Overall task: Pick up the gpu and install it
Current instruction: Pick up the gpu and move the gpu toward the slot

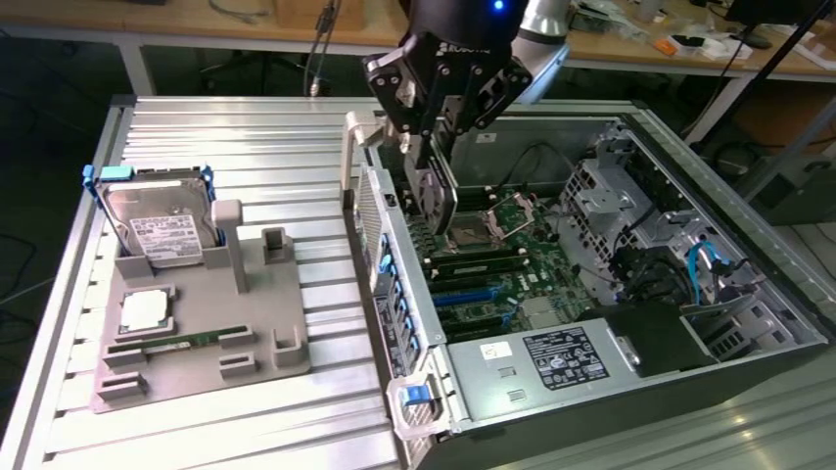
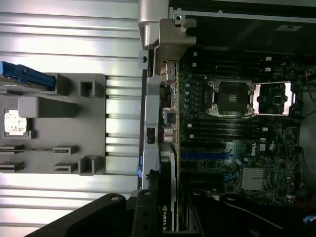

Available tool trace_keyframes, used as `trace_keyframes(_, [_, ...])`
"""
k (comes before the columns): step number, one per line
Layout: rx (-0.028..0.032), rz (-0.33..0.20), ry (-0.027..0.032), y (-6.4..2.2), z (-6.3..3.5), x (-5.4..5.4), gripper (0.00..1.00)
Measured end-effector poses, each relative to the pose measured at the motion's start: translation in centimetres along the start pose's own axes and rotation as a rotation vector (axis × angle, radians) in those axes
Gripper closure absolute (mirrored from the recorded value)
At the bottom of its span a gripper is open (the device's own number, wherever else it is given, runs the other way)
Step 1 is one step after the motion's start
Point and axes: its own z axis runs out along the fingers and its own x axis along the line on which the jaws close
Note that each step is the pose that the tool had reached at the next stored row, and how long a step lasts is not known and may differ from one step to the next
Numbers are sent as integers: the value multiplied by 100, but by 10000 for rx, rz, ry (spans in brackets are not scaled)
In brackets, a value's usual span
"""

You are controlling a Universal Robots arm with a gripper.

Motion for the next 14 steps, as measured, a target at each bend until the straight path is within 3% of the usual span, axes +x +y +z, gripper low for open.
trace_keyframes(14, [0, -3, 1, -7, 2, -149, 73])
